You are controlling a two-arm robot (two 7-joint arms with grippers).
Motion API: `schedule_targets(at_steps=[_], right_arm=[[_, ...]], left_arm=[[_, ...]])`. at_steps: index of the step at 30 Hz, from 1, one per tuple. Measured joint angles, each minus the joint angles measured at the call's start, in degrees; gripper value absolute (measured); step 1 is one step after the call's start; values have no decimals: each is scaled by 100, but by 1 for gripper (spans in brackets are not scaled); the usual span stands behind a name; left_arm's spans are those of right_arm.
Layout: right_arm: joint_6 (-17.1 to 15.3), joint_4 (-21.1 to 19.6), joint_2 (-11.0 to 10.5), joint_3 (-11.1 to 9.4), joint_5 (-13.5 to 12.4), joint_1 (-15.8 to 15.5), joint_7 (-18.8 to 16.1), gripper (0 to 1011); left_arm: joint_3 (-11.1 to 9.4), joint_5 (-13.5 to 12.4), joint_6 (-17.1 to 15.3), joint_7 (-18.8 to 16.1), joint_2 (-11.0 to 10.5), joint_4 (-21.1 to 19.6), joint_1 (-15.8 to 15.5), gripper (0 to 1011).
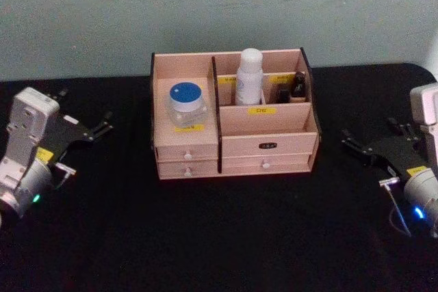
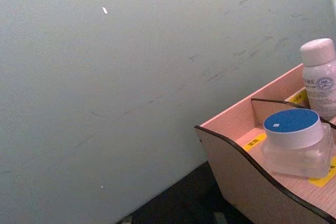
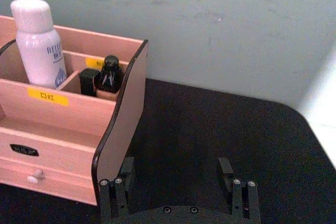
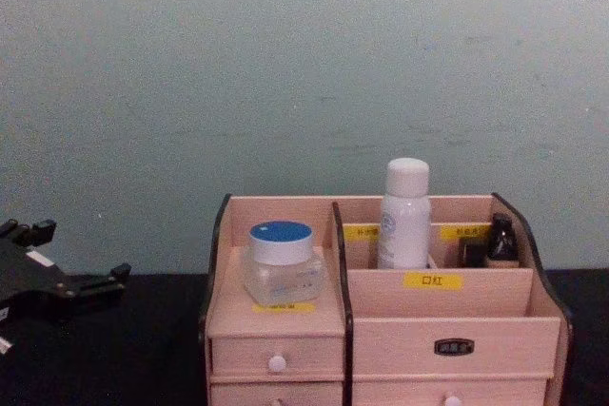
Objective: Pick up the facial cleanser and watermelon frost from the table and place them into the tiered storage box.
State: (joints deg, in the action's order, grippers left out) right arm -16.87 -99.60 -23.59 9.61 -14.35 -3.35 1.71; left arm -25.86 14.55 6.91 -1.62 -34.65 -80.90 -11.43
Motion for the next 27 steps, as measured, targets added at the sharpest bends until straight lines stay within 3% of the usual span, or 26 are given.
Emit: schedule_targets(at_steps=[8, 27], right_arm=[[-128, 168, 108, 24, 65, 84, -122, 1000], [-108, 156, 96, 27, 65, 78, -119, 1000]], left_arm=[[0, 0, 0, 0, 0, 0, 0, 1001], [0, 0, 0, 0, 0, 0, 0, 1001]])
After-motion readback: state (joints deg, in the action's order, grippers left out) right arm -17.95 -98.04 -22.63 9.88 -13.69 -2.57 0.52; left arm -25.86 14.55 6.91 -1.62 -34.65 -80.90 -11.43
